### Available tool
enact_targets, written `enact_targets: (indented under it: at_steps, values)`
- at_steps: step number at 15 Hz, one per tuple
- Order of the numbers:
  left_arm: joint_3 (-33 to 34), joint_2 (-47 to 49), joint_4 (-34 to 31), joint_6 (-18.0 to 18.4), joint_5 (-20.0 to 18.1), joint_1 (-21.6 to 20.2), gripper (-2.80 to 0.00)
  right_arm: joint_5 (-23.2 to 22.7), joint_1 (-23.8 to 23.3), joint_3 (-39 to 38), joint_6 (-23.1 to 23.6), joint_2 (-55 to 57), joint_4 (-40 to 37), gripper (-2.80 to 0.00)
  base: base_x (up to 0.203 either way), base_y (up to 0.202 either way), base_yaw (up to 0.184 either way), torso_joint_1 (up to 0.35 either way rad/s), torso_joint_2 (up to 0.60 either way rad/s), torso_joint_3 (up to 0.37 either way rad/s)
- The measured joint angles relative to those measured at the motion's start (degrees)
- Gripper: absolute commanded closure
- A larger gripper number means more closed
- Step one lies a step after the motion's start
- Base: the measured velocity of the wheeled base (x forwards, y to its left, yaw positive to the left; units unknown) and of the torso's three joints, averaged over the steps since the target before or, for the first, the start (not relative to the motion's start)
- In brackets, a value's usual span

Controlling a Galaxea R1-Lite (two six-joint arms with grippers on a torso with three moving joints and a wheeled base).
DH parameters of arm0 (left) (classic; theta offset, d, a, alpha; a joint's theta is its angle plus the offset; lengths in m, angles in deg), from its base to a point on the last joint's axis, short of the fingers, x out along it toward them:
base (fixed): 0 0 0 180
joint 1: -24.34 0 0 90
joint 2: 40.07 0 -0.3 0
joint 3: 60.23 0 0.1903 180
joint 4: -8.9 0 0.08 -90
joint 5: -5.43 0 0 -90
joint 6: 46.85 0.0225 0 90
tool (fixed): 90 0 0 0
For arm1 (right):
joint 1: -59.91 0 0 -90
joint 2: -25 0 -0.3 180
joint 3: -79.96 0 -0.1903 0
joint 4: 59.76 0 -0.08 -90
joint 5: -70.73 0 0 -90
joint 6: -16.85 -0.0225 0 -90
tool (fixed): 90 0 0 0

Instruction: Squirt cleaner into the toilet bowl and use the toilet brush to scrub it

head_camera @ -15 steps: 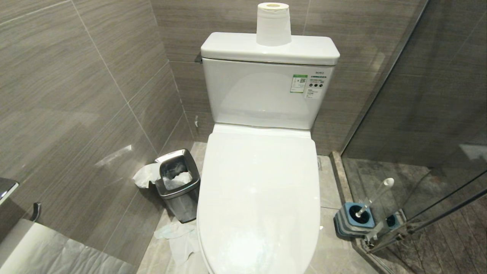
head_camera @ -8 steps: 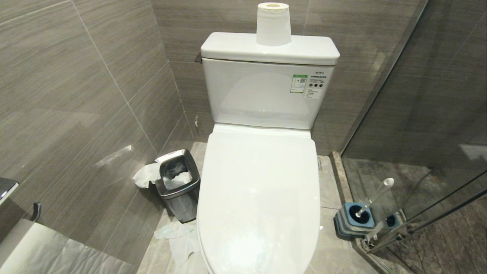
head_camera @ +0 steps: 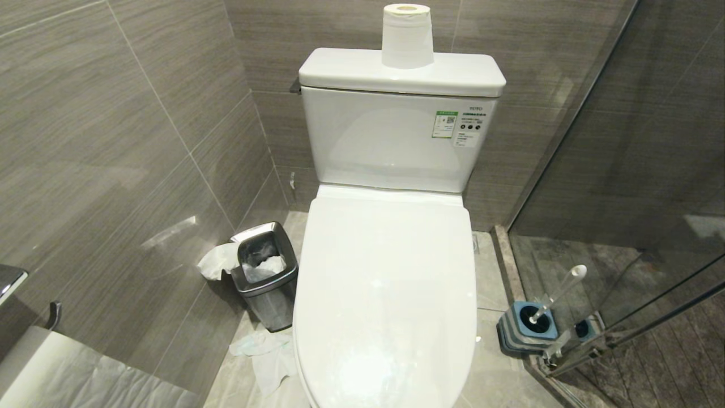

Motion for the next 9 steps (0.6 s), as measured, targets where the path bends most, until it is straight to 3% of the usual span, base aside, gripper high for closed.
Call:
enact_targets:
  at_steps: [2,9]
  values:
    - [0.0,0.0,0.0,0.0,0.0,0.0,0.0,1.0,0.0,0.0,-2.2,0.0,0.0,0.0,0.0,0.0,0.0,0.0,0.0,0.0]
    - [0.0,0.0,0.0,0.0,0.0,0.0,0.0,1.1,0.0,0.0,-2.3,0.0,0.1,0.0,0.0,0.0,0.0,0.0,0.0,0.0]
